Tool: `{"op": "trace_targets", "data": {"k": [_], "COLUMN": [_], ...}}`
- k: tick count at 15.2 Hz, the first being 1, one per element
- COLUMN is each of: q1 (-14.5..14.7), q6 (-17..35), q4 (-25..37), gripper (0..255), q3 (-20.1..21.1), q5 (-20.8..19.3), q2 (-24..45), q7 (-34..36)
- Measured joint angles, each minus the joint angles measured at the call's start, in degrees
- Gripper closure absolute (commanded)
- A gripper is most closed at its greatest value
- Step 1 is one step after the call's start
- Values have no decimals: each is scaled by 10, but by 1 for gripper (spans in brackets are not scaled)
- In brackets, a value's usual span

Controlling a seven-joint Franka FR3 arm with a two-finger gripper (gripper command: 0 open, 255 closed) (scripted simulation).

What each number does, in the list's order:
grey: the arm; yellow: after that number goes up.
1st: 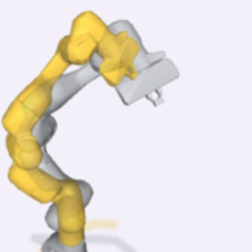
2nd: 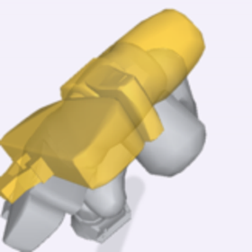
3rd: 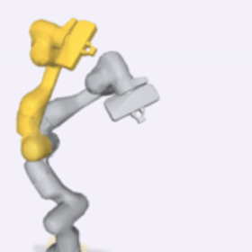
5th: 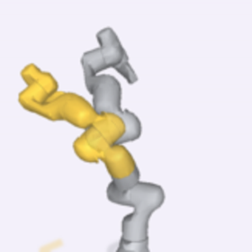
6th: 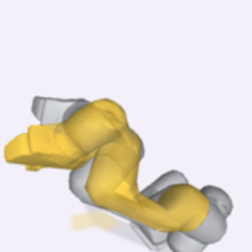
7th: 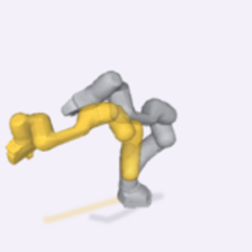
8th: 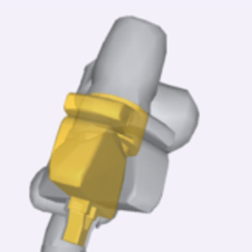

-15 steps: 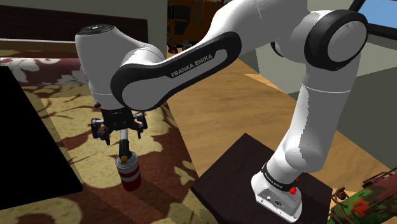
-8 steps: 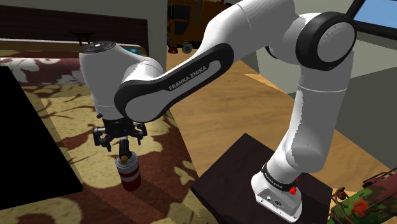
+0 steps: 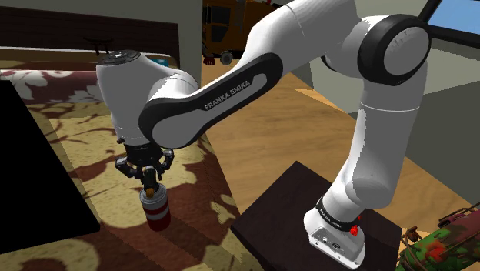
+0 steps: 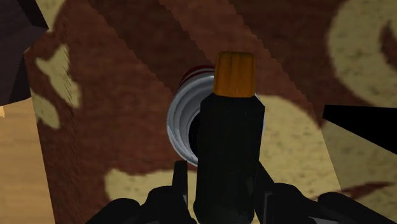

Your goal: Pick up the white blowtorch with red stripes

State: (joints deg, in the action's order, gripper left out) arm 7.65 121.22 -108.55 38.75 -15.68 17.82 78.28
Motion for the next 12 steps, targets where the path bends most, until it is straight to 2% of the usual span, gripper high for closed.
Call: {"op": "trace_targets", "data": {"k": [3, 12], "q1": [-1, -7], "q6": [-2, -59], "q4": [1, 38], "gripper": [255, 255], "q3": [0, 9], "q5": [1, 25], "q2": [-1, -26], "q7": [-1, -19]}}
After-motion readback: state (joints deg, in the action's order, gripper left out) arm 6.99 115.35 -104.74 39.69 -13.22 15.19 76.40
